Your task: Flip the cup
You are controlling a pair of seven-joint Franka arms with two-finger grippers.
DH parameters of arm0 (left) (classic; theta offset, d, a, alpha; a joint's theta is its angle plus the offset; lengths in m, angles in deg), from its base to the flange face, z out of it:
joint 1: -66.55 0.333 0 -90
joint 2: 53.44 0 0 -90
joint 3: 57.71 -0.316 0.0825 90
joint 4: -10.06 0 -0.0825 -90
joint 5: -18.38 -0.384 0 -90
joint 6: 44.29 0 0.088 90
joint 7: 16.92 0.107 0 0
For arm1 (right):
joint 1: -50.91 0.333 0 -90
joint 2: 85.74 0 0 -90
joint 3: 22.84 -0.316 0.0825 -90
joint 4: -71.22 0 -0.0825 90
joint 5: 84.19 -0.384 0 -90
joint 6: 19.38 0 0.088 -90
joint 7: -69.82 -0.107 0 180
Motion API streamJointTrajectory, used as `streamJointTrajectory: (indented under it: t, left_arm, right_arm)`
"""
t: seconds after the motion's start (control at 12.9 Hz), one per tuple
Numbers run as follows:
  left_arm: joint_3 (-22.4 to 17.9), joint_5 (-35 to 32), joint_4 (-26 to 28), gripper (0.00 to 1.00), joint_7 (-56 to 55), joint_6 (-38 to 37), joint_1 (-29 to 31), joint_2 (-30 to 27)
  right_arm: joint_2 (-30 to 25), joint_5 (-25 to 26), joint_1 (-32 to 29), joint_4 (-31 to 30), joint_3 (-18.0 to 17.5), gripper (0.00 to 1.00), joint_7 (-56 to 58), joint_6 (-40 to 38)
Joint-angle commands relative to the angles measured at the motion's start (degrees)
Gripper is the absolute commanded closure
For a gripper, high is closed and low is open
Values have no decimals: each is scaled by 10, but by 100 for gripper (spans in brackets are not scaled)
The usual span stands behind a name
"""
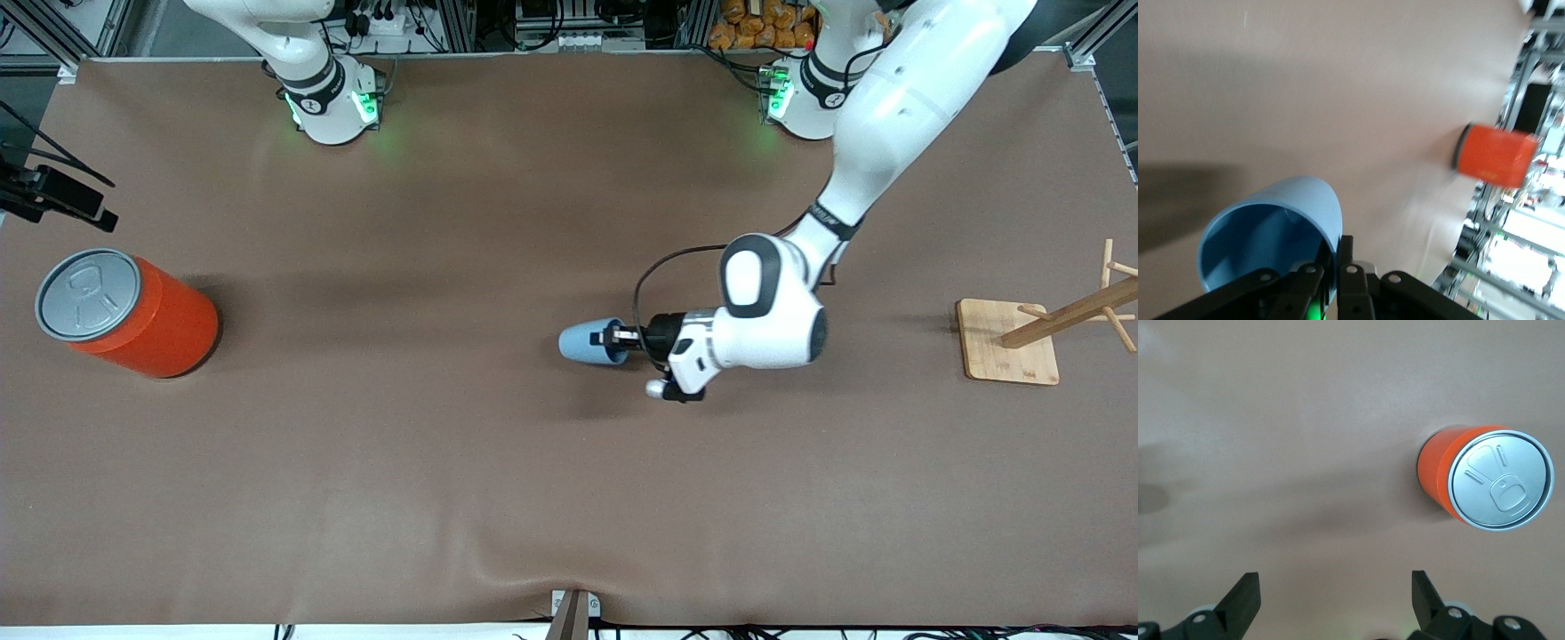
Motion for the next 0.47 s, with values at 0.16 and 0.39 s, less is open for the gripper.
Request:
streamJointTrajectory:
  t: [0.16, 0.39]
  left_arm:
    - [-12, -183, 6, 100, -56, -127, 142, -101]
    - [-13, -400, 6, 100, -127, -150, 173, -114]
  right_arm:
    - [9, 2, -1, 1, -7, 0, -7, 24]
    - [11, 3, 1, 1, -7, 0, -7, 24]
